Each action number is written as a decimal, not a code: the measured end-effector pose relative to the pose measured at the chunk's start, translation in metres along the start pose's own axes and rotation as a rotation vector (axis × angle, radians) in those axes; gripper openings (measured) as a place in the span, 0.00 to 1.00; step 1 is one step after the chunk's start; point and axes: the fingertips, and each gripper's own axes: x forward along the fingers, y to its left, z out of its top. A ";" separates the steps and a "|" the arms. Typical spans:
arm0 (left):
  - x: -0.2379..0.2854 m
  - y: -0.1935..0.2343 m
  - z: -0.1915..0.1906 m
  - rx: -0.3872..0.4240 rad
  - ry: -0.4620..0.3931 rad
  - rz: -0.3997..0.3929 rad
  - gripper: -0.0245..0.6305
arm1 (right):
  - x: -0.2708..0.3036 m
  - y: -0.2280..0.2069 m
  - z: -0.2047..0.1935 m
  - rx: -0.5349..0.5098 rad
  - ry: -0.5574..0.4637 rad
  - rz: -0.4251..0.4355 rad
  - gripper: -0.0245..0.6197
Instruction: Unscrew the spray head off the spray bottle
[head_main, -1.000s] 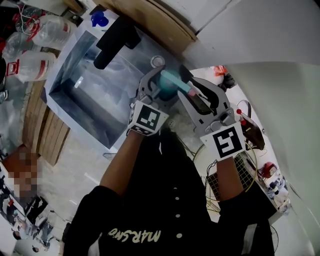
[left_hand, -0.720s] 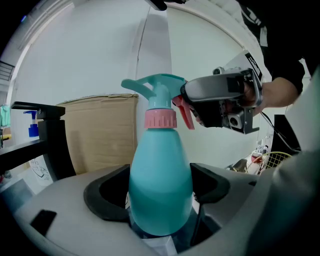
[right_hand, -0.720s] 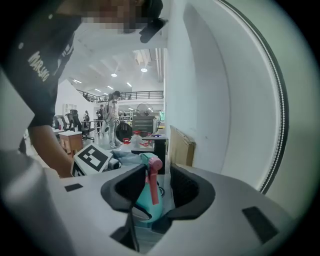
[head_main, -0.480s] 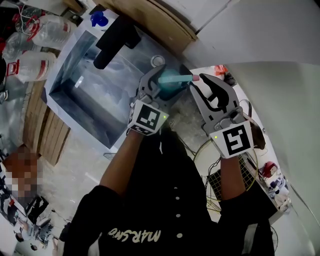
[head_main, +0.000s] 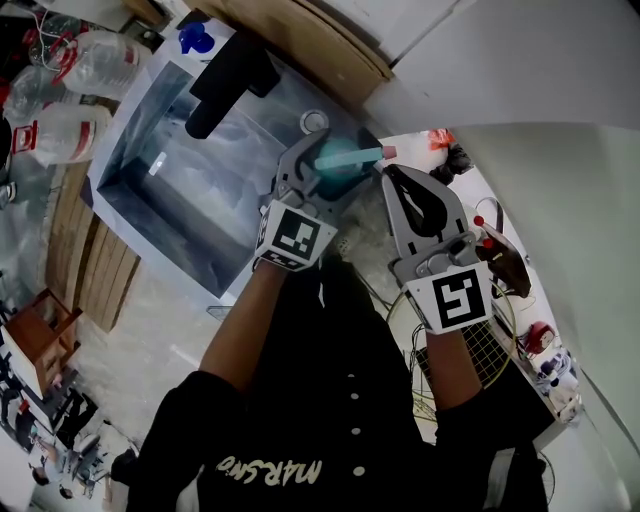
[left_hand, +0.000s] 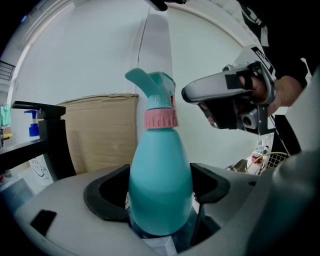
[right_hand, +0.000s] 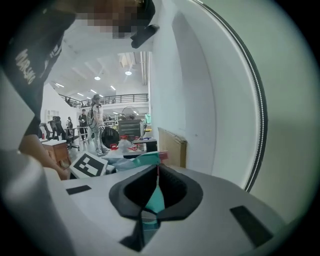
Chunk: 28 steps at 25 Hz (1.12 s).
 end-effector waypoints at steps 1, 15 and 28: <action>0.000 0.000 0.000 -0.001 0.001 0.001 0.63 | 0.001 0.007 0.001 0.013 -0.004 0.005 0.09; 0.001 0.000 0.001 -0.002 -0.013 0.011 0.63 | 0.030 0.035 -0.005 0.034 0.060 -0.136 0.50; 0.001 0.000 -0.003 0.005 -0.009 0.011 0.63 | 0.048 0.035 -0.004 -0.025 0.077 -0.189 0.52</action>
